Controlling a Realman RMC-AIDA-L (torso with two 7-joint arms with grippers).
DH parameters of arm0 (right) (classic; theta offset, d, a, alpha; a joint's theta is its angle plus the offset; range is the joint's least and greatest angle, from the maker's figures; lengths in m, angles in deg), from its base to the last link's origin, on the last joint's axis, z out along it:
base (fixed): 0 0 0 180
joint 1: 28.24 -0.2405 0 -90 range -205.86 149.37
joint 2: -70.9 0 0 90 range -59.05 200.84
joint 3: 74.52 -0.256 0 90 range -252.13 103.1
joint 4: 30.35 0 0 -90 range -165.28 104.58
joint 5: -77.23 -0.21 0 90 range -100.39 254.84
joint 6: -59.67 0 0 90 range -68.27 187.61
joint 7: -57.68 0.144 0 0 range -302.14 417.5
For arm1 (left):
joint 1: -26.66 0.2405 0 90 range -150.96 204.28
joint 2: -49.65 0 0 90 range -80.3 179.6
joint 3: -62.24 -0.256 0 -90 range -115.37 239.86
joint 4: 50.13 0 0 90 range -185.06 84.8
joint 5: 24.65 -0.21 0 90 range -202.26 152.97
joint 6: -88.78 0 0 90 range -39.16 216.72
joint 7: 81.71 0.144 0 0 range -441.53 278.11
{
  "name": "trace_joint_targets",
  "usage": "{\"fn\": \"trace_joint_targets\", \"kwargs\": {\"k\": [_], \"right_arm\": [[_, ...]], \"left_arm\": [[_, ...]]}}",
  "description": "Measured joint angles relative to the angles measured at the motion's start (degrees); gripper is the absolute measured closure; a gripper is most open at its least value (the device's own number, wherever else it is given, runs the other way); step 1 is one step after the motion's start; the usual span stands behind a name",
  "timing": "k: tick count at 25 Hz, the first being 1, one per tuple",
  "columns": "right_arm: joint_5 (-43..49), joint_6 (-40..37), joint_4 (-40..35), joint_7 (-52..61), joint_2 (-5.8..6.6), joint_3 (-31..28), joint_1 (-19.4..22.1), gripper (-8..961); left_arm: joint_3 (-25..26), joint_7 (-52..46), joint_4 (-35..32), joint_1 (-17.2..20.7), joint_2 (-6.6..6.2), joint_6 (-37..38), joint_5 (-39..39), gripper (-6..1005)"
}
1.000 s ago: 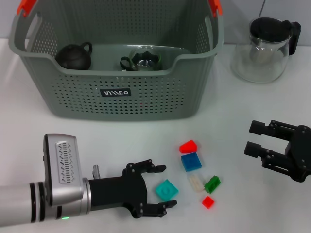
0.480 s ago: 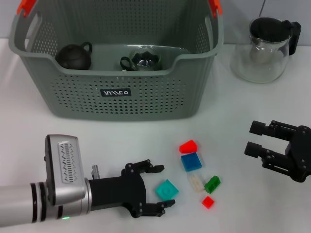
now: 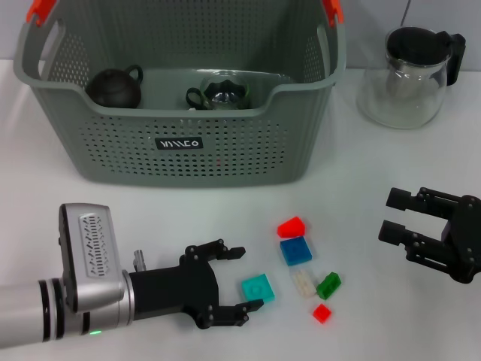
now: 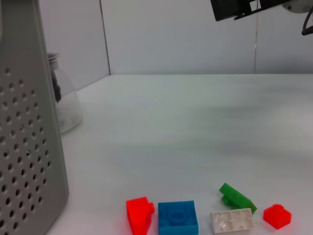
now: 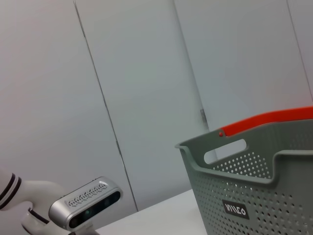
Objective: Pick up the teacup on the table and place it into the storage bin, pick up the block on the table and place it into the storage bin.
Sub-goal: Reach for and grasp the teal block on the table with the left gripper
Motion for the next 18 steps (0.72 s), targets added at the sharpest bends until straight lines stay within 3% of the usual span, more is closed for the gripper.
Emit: {"fn": "trace_joint_targets", "kwargs": {"k": [18], "right_arm": [[0.1,0.1,0.0,0.0,0.0,-0.1,-0.3,343]], "left_arm": [[-0.6,0.2,1.3,0.1,0.26,-0.2,0.0,161]]}}
